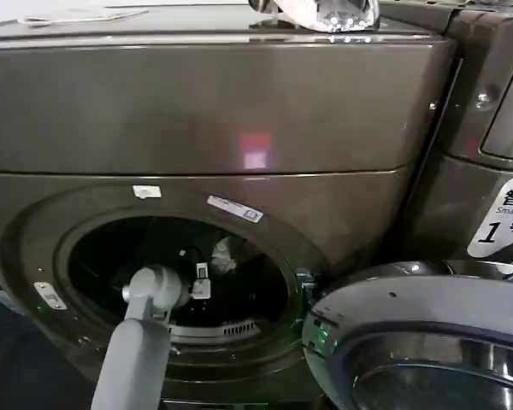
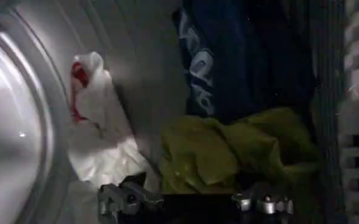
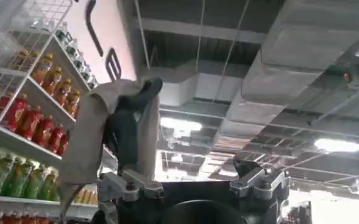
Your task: Grasp the clothes from the dryer.
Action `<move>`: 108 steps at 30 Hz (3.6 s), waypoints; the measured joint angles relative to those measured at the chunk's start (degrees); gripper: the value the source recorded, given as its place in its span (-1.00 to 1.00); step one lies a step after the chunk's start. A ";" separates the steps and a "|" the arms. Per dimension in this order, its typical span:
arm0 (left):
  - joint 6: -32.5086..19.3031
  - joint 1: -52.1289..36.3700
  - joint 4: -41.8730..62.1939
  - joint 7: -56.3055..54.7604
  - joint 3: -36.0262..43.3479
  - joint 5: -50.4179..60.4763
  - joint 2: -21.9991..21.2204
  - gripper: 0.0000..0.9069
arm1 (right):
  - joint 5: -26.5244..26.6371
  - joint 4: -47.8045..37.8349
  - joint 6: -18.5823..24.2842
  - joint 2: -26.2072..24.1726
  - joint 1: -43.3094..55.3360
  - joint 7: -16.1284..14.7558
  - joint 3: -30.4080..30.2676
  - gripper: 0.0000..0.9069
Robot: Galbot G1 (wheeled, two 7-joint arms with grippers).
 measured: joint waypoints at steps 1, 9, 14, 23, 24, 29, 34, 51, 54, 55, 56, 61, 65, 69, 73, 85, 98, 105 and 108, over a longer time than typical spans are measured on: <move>0.09 0.01 0.37 0.02 0.00 -0.01 -0.01 1.00 | 0.00 0.00 0.00 0.00 -0.03 -0.01 0.00 1.00; 0.94 0.17 2.60 0.05 -0.35 -0.57 0.22 0.20 | -0.03 0.04 0.00 0.00 0.02 -0.01 -0.23 1.00; 1.04 0.17 3.25 0.12 -0.81 -1.21 0.53 -1.00 | -0.03 0.04 0.02 0.02 0.00 -0.01 -0.28 1.00; 2.29 0.21 4.34 0.22 -1.46 -2.50 1.02 -1.00 | -0.03 0.13 0.02 -0.04 0.05 -0.01 -0.46 1.00; 2.43 0.22 4.39 0.22 -1.47 -2.71 1.07 -1.00 | -0.02 0.13 0.02 -0.04 0.05 -0.01 -0.46 1.00; 3.30 0.24 4.53 0.17 -1.55 -3.86 1.27 -1.00 | -0.02 0.12 0.08 0.02 -0.03 -0.01 -0.47 1.00; 3.79 0.22 4.62 -0.54 -1.79 -4.88 1.31 -1.00 | -0.03 0.11 0.11 0.02 0.01 -0.01 -0.60 1.00; 8.91 0.43 1.10 -20.07 -2.59 -17.64 0.18 -1.00 | -0.26 0.74 0.71 0.85 0.36 -0.38 -1.89 1.00; 11.34 0.83 0.01 -27.01 -3.29 -21.24 -0.44 -1.00 | -0.30 0.97 0.65 0.85 0.54 -0.53 -2.10 1.00; 12.04 0.93 -0.30 -29.26 -3.48 -22.51 -0.63 -1.00 | -0.38 0.97 0.64 0.85 0.54 -0.65 -2.16 1.00; 12.80 1.06 -0.69 -31.62 -3.68 -23.84 -0.89 -1.00 | -0.50 0.97 0.64 0.84 0.54 -0.71 -2.22 1.00; 16.46 2.02 -2.74 -45.13 -4.52 -32.19 -2.62 -1.00 | -0.92 1.25 0.23 0.88 0.65 -0.60 -2.76 1.00; 18.86 3.03 -4.57 -54.94 -5.13 -39.26 -4.08 -1.00 | -0.95 1.71 -0.15 1.11 0.58 -0.41 -3.27 1.00; 21.06 4.25 -6.40 -63.38 -5.08 -46.83 -5.21 -1.00 | -0.94 1.87 -0.20 1.12 0.54 -0.40 -3.41 1.00; 22.07 4.77 -7.78 -70.16 -5.10 -52.60 -6.44 -1.00 | -0.63 2.15 -0.19 1.15 0.54 -0.47 -3.60 1.00; 24.05 6.38 -9.62 -82.83 -5.10 -62.92 -7.92 -1.00 | 0.16 2.99 -0.66 1.48 0.65 -0.32 -3.92 1.00; 25.12 6.55 -10.02 -87.05 -5.10 -66.25 -7.91 -1.00 | 1.07 3.24 -0.55 1.72 0.93 -0.26 -4.21 1.00; 25.39 6.78 -10.23 -87.73 -4.93 -66.79 -7.91 -1.00 | 1.28 3.27 -0.51 1.63 0.95 -0.28 -4.23 1.00; 25.51 6.81 -10.24 -87.82 -4.92 -66.98 -7.91 -1.00 | 1.33 3.29 -0.51 1.64 0.97 -0.28 -4.26 1.00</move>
